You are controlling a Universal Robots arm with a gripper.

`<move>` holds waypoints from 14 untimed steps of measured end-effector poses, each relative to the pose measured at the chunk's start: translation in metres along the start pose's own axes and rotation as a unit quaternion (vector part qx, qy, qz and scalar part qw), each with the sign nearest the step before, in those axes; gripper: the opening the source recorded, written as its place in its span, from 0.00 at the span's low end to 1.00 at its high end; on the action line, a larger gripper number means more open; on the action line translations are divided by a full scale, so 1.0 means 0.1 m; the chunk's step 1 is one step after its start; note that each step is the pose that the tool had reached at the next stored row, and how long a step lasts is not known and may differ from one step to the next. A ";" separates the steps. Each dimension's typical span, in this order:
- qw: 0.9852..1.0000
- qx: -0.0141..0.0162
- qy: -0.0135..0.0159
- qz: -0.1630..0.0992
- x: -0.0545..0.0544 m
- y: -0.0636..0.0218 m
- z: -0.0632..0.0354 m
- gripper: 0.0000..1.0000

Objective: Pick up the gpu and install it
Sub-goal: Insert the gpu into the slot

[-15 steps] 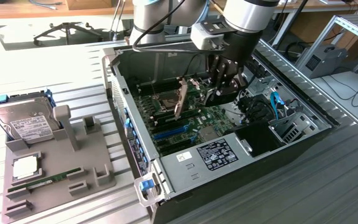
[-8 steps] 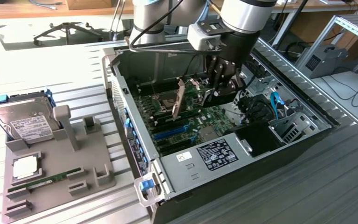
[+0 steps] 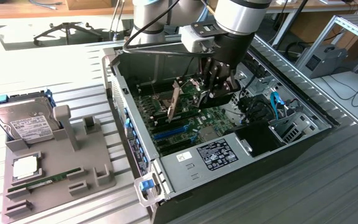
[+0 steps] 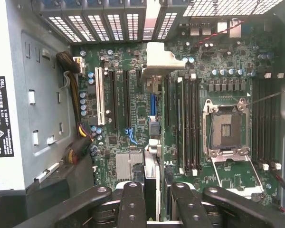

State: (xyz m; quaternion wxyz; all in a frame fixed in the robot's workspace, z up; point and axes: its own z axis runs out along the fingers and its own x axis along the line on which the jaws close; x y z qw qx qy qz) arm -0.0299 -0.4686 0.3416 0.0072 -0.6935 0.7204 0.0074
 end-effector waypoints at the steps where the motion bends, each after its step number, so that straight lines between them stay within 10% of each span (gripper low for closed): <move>1: 1.000 0.000 0.000 0.000 0.00 0.015 0.003 0.26; 14: 1.000 0.000 0.000 0.000 0.00 0.062 0.024 0.26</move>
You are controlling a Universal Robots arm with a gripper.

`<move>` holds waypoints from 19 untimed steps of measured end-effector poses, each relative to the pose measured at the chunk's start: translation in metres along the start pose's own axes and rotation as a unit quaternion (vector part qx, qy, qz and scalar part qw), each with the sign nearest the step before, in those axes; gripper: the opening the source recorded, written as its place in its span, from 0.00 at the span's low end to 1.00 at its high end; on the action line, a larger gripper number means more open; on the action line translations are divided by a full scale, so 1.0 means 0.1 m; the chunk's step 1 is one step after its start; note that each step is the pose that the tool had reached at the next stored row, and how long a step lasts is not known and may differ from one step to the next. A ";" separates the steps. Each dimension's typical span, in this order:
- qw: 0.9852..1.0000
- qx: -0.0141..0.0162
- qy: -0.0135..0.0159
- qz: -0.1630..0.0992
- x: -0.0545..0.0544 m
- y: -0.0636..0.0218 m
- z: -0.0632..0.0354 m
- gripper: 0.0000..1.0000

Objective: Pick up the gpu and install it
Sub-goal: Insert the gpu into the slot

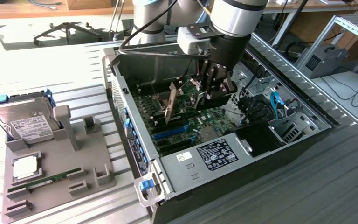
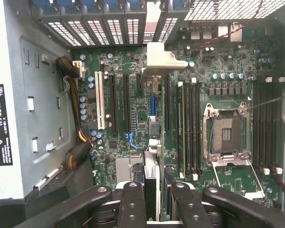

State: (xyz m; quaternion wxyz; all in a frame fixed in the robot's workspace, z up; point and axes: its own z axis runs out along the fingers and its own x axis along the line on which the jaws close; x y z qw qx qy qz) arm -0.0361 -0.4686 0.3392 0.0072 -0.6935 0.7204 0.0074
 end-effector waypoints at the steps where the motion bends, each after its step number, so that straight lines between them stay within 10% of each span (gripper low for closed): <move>1: 1.000 0.000 0.000 0.000 0.00 0.000 0.000 0.26; 19: 1.000 0.000 0.000 0.000 -0.01 0.075 0.042 0.26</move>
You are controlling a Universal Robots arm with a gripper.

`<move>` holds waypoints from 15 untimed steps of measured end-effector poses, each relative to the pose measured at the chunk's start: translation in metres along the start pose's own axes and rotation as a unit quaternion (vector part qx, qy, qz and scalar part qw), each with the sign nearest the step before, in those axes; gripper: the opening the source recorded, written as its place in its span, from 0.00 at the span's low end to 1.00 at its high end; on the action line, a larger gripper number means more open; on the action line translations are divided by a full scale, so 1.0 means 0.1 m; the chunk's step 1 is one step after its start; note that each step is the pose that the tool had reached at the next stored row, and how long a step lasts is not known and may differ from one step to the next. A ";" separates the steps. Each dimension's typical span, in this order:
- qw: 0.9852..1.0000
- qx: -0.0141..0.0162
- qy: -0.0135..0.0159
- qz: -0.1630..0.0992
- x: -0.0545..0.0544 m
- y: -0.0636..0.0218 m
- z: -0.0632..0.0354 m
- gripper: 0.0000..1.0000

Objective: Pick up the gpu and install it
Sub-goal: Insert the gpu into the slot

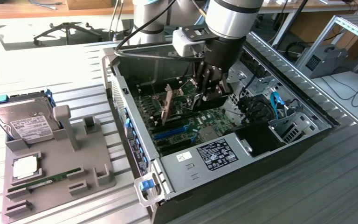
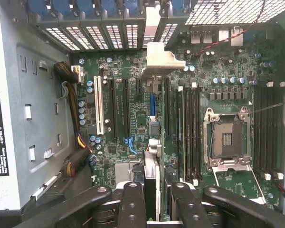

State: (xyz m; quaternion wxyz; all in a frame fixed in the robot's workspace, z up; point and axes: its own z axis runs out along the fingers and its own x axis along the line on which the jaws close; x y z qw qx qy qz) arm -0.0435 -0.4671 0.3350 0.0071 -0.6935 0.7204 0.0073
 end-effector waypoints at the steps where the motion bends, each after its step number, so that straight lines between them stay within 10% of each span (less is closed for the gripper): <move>1: 1.000 0.000 0.000 0.000 0.00 0.004 0.001 0.26; 15: 1.000 0.000 0.000 0.000 -0.04 0.083 0.019 0.26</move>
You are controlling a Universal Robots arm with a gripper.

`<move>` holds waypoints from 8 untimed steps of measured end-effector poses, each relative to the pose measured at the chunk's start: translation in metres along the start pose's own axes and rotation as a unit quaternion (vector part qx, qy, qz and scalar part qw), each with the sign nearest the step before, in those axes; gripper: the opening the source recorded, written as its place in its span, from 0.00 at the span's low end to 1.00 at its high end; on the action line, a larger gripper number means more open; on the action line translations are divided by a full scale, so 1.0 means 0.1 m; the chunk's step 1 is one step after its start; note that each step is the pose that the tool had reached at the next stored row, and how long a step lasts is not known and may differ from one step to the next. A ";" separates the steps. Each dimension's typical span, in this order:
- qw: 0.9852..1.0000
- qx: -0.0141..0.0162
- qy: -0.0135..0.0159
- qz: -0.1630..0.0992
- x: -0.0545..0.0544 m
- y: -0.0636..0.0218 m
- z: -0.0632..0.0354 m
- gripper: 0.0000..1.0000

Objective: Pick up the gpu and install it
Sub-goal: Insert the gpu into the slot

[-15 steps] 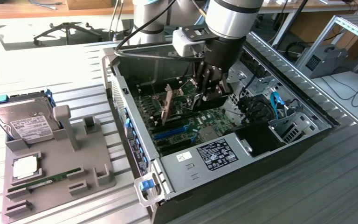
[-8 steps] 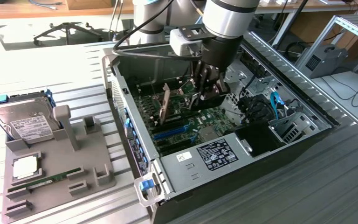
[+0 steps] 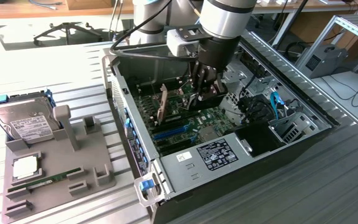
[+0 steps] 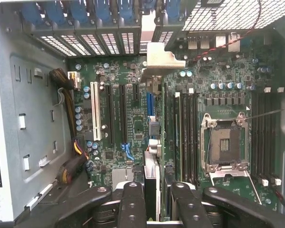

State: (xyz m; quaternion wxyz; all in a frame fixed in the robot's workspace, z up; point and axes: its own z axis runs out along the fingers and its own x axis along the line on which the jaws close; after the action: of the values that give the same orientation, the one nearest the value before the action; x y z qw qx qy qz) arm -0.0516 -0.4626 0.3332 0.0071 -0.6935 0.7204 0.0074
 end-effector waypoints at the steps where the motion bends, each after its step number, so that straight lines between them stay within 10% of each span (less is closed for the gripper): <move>1: 1.000 0.000 -0.002 0.000 0.00 0.000 0.003 0.26; 6: 0.999 -0.001 -0.036 0.000 0.00 0.001 0.008 0.26; 8: 0.999 -0.001 -0.039 0.000 0.00 0.001 0.008 0.26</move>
State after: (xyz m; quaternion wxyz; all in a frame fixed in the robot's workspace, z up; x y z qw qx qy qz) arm -0.0518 -0.4626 0.3324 0.0345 -0.6927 0.7196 0.0357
